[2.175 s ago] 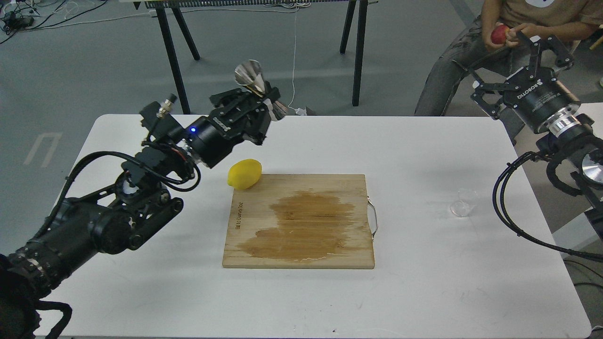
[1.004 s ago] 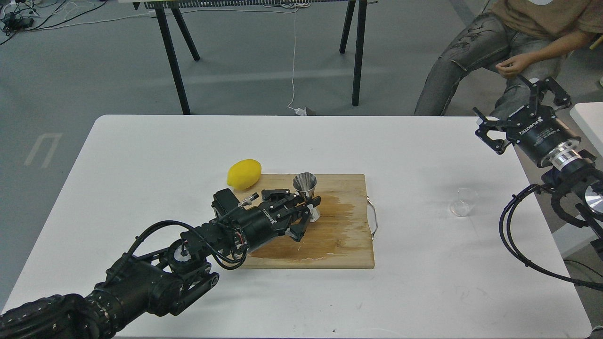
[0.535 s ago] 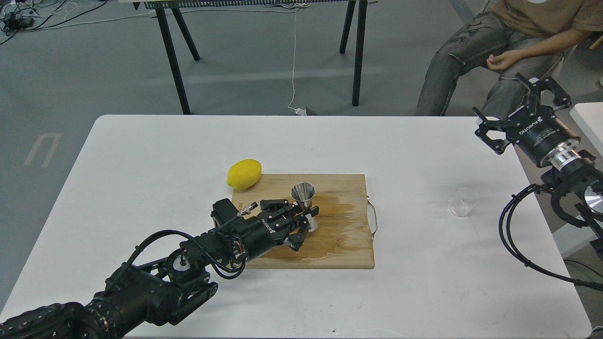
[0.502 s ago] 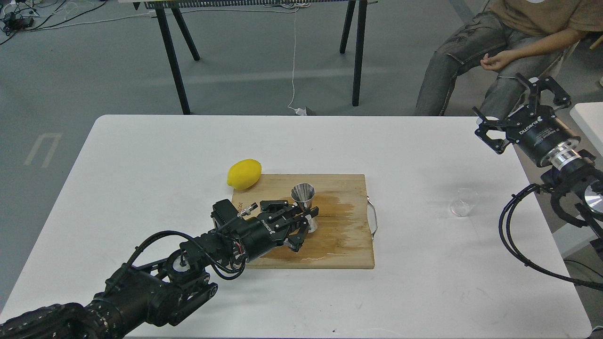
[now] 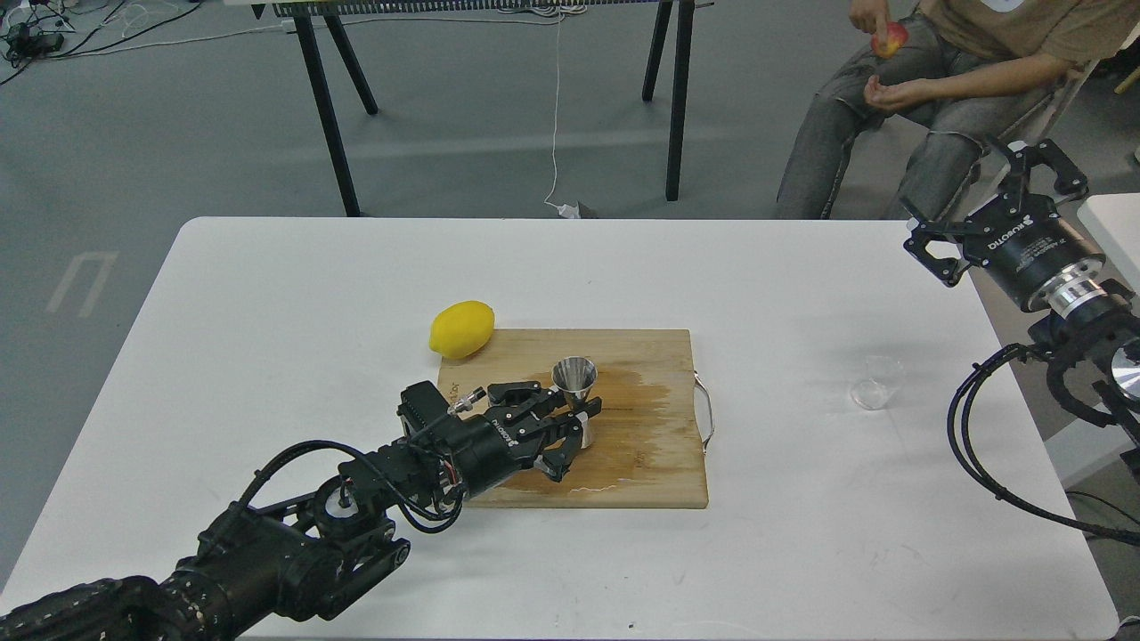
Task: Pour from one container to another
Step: 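Set the jigger upright on the board and open the left gripper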
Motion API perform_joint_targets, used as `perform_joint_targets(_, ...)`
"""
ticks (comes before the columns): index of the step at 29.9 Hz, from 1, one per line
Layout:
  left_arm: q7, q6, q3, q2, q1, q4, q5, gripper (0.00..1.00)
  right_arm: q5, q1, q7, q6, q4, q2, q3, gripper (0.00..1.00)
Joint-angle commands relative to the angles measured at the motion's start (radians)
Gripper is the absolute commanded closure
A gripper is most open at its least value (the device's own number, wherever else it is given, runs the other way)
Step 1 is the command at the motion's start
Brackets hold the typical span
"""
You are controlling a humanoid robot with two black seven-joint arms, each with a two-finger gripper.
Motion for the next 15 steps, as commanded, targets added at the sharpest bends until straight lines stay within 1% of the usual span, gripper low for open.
perform_joint_targets(1,0.000,0.000,0.001,0.000,0.005,-0.001,0.002,0.64,0.000,0.000,0.000,0.000,-0.001,0.000,0.000,0.01)
perform_joint_targets(4,0.000,0.000,0.001,0.000,0.017,-0.001,0.002,0.56,0.000,0.000,0.000,0.000,-0.001,0.000,0.000,0.01)
perform_joint_targets(6,0.000,0.000,0.001,0.000,0.028,-0.001,0.002,0.46,0.000,0.000,0.000,0.000,-0.001,0.000,0.000,0.01)
perform_joint_targets(10,0.000,0.000,0.001,0.000,0.045,-0.003,0.002,0.21,0.000,0.000,0.000,0.000,-0.001,0.000,0.000,0.02)
perform_joint_targets(11,0.000,0.000,0.001,0.000,0.045,-0.003,0.002,0.19,0.000,0.000,0.000,0.000,-0.001,0.000,0.003,0.01)
perform_joint_targets(15,0.000,0.000,0.001,0.000,0.048,-0.003,0.002,0.15,0.000,0.000,0.000,0.000,0.000,-0.001,0.000,0.01)
